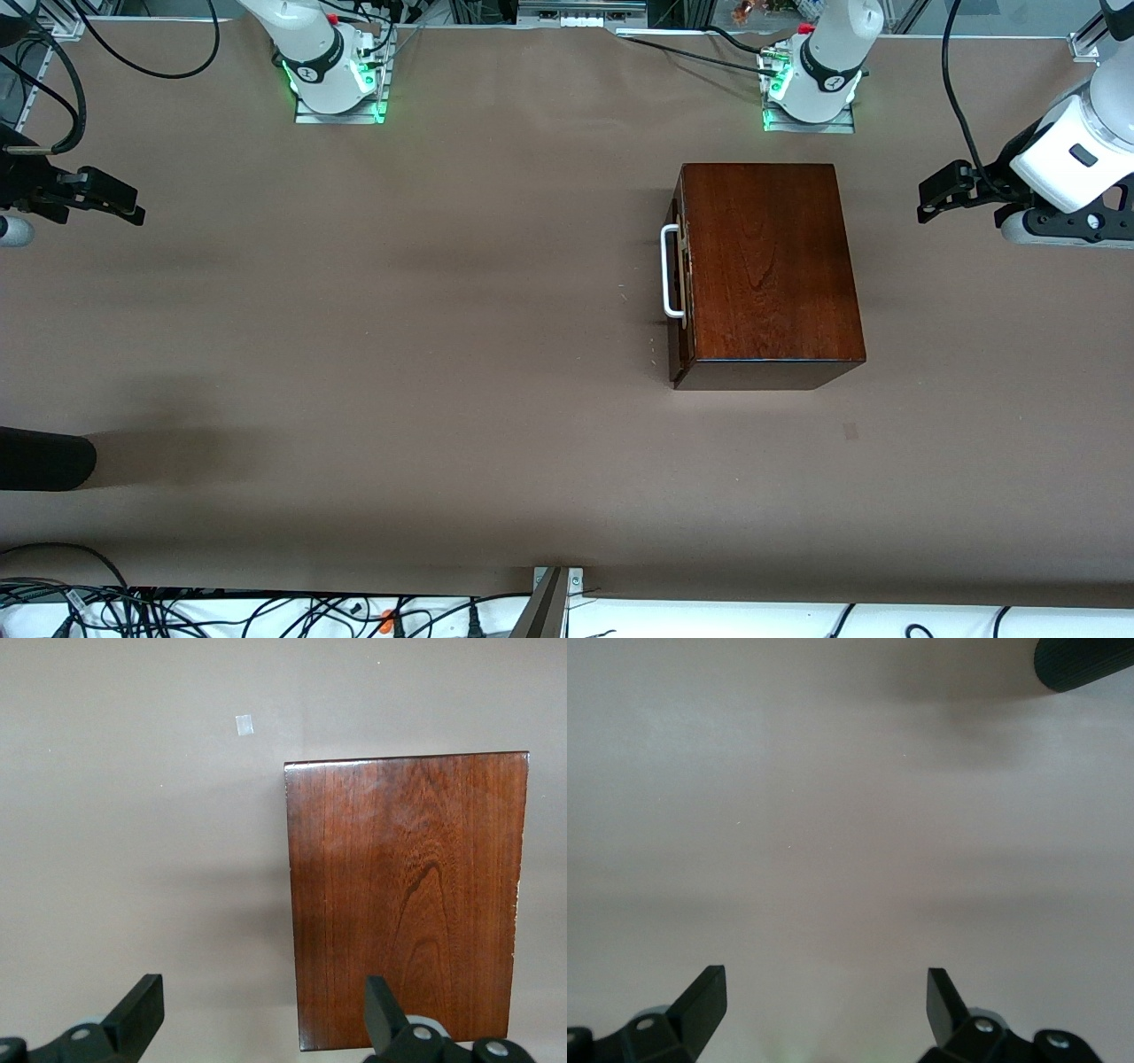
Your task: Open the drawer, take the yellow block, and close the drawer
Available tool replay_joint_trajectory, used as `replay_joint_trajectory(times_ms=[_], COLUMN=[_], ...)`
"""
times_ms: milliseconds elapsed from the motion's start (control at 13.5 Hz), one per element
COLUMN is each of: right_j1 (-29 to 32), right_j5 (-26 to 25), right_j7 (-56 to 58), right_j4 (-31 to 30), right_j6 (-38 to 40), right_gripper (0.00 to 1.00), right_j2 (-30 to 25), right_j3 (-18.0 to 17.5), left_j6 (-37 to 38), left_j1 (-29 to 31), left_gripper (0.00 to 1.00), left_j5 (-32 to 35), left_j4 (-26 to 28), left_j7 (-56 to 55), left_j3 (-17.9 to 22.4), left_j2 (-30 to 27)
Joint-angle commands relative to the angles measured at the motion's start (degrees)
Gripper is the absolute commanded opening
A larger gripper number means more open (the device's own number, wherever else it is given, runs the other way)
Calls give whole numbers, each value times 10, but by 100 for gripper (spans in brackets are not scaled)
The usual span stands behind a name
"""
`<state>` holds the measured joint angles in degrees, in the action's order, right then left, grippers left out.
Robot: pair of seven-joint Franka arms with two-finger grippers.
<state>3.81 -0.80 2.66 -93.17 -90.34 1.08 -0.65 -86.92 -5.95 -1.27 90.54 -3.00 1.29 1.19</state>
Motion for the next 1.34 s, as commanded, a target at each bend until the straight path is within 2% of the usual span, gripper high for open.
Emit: replay_joint_trajectory(times_ms=[0,890,1113,1261], right_j1=[3,3,3,3], right_j5=[9,9,9,9], right_j7=[8,8,8,8], right_j4=[16,16,16,16], right_j6=[15,14,15,14], right_gripper=[100,100,100,100], right_j2=[6,6,6,6], right_j3=[0,0,0,0], left_j6=[8,14,12,9], left_j1=[3,-5,-6,-6], left_gripper=[100,100,100,100], left_j5=[-7,-13,-12,-5], left_j4=[-5,-16,-16,-18], left_j7=[-3,-28,-86,-143], left_j3=[-2,-5,-60,-119], left_j2=[-5,-1,2,14])
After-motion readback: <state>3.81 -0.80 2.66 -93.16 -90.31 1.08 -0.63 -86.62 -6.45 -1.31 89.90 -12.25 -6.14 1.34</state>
